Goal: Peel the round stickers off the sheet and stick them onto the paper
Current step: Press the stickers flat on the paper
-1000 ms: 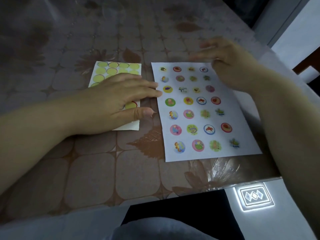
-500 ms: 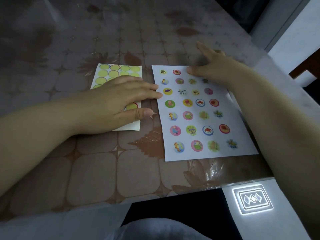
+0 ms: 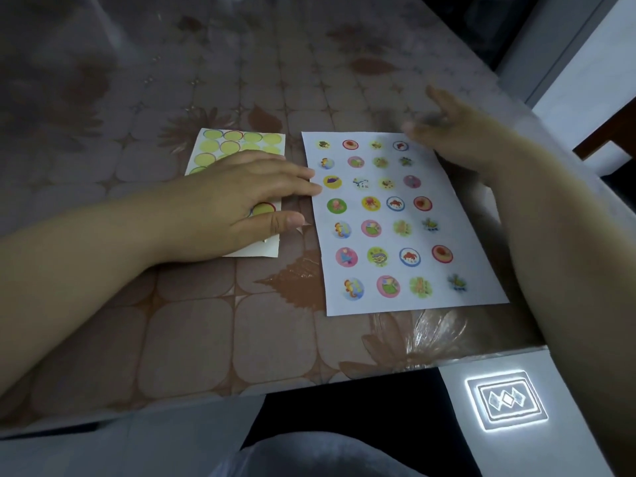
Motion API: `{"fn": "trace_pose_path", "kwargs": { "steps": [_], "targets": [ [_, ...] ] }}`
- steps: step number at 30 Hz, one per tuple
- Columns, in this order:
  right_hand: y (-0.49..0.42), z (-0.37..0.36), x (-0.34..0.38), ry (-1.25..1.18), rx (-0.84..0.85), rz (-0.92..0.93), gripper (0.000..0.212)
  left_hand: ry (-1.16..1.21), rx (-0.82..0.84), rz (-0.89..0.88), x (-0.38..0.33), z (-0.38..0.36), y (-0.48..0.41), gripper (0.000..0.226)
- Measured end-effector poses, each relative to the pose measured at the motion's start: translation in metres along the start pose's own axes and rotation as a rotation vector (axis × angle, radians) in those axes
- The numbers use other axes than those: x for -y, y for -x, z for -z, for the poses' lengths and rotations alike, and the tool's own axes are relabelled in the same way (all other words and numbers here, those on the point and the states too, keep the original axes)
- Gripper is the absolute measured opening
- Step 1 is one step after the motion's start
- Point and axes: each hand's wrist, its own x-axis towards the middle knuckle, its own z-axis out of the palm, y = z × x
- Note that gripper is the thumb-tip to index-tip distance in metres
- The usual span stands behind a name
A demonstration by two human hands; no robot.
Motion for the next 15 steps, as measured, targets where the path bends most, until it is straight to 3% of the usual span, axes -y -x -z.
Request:
{"fn": "trace_pose_path", "kwargs": {
  "steps": [5,11,15],
  "targets": [
    [-0.007,-0.001,0.005,0.165,0.009,-0.006,0.084,-0.009,0.012,0.009,0.002,-0.001,-0.003,0.060],
    [-0.009,-0.005,0.010,0.190,-0.020,0.000,0.083,-0.013,0.032,0.038,0.000,-0.002,-0.004,0.063],
    [0.003,-0.012,0.017,0.234,-0.132,0.049,0.074,-0.056,0.026,0.033,0.001,0.001,-0.004,0.064]
  ]
}}
